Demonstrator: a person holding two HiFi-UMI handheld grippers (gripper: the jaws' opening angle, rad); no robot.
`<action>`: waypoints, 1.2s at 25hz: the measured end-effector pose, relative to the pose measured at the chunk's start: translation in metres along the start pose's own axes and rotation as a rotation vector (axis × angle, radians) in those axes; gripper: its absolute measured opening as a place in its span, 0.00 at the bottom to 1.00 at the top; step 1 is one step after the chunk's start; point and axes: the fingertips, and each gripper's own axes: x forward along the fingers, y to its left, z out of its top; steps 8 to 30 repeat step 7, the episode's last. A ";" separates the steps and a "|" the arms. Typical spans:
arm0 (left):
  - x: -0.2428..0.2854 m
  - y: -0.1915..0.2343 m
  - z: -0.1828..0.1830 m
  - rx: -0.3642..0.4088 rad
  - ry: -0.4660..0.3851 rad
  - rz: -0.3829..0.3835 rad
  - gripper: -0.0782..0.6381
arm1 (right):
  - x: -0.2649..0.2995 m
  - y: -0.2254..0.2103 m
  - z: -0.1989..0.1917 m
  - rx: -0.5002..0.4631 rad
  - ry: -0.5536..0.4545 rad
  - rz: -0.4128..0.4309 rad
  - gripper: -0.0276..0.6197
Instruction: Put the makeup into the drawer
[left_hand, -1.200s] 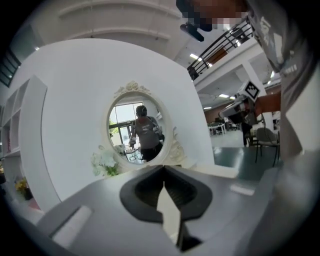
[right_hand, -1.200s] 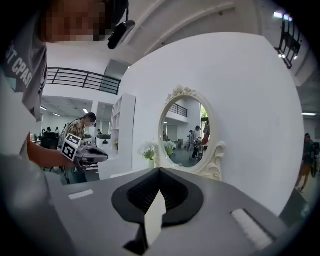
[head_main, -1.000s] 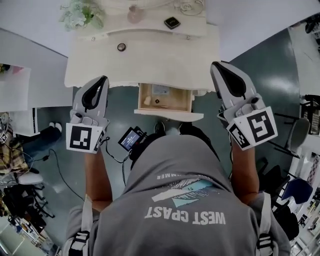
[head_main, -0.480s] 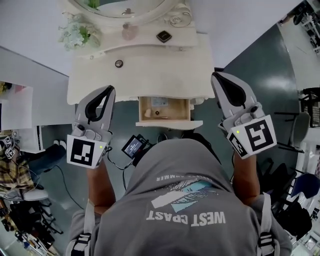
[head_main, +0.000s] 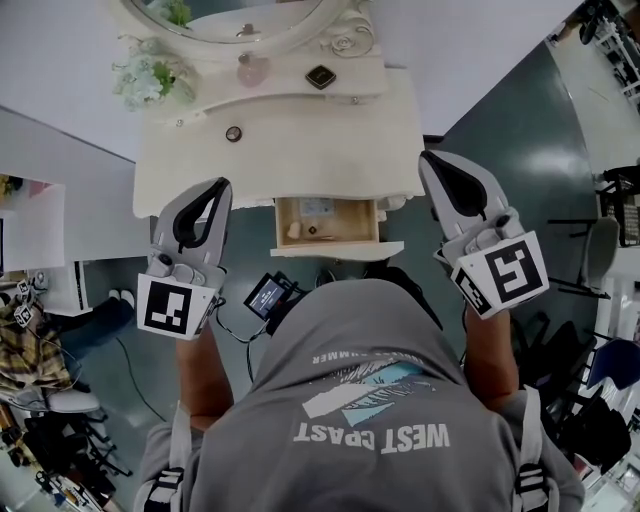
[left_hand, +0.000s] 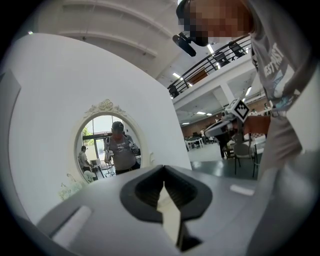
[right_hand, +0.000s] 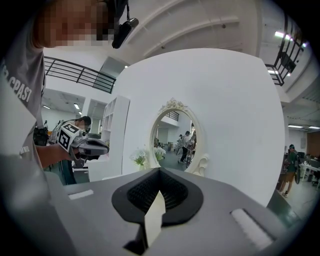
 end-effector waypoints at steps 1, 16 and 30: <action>0.000 0.000 -0.001 -0.003 0.007 -0.001 0.11 | 0.000 0.000 0.000 0.000 0.001 0.000 0.04; 0.001 -0.001 -0.002 -0.005 -0.013 0.005 0.11 | 0.001 0.001 -0.003 -0.002 0.007 0.005 0.04; 0.001 -0.001 -0.002 -0.005 -0.013 0.005 0.11 | 0.001 0.001 -0.003 -0.002 0.007 0.005 0.04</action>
